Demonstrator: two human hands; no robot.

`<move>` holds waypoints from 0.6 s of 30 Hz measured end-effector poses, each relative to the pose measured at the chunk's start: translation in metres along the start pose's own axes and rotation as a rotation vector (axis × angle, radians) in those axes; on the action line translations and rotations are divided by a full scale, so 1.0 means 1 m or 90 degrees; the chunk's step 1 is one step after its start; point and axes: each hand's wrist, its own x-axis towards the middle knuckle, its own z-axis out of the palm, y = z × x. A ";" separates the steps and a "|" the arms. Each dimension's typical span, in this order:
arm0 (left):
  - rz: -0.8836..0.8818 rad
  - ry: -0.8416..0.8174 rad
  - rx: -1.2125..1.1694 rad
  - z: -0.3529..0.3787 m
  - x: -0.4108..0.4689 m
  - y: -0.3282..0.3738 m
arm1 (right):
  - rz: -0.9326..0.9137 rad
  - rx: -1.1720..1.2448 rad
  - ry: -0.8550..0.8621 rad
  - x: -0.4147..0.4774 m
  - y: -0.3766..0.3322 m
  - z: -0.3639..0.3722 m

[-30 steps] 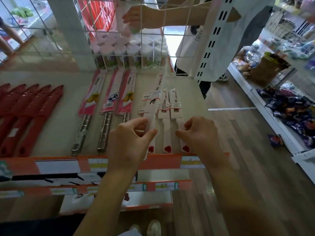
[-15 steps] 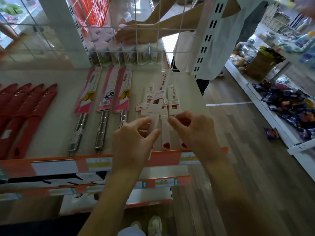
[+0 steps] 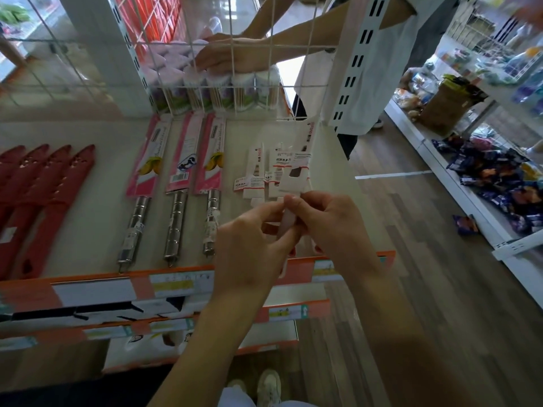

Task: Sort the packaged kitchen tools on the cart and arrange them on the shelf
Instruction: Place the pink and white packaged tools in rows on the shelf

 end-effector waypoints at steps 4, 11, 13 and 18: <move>-0.013 -0.026 0.054 -0.001 0.000 0.002 | 0.027 0.012 -0.003 0.003 0.001 -0.015; 0.016 -0.040 0.102 0.005 0.004 0.008 | 0.146 -0.056 -0.018 0.022 0.001 -0.049; 0.041 -0.039 0.120 0.009 0.005 0.006 | 0.180 -0.062 -0.024 0.027 0.002 -0.055; 0.066 -0.032 0.166 0.016 0.008 0.002 | 0.199 -0.135 -0.033 0.037 0.010 -0.055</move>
